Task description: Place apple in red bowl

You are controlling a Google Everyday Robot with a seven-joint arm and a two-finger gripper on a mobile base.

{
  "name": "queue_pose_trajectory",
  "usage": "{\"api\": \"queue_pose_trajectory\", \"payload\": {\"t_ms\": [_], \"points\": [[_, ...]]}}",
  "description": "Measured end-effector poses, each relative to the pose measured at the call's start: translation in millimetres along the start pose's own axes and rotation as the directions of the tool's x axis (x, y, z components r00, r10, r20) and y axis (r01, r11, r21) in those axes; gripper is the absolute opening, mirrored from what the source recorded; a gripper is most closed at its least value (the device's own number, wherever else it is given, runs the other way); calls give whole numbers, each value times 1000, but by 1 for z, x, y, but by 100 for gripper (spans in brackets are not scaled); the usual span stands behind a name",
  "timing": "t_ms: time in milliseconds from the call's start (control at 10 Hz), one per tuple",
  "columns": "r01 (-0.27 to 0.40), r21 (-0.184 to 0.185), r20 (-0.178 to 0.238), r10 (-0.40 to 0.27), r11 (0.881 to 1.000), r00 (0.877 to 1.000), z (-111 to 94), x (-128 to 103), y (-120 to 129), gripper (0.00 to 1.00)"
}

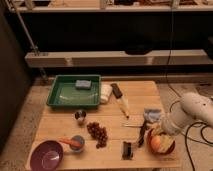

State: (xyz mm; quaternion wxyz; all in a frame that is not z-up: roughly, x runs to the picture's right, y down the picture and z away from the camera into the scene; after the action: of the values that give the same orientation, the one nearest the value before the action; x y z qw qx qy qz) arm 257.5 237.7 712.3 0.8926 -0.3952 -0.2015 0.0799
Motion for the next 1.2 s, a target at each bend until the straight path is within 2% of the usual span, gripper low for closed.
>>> {"api": "queue_pose_trajectory", "payload": {"t_ms": [500, 700, 900, 1100, 1200], "points": [[-6, -8, -23, 6, 1000, 1000, 1, 9, -14, 2], [-20, -19, -31, 19, 1000, 999, -1, 18, -15, 17], [-18, -29, -39, 17, 999, 999, -1, 20, -17, 39], [-14, -29, -43, 13, 999, 999, -1, 21, -19, 56], [-3, -27, -39, 2, 1000, 999, -4, 21, -22, 69]]}}
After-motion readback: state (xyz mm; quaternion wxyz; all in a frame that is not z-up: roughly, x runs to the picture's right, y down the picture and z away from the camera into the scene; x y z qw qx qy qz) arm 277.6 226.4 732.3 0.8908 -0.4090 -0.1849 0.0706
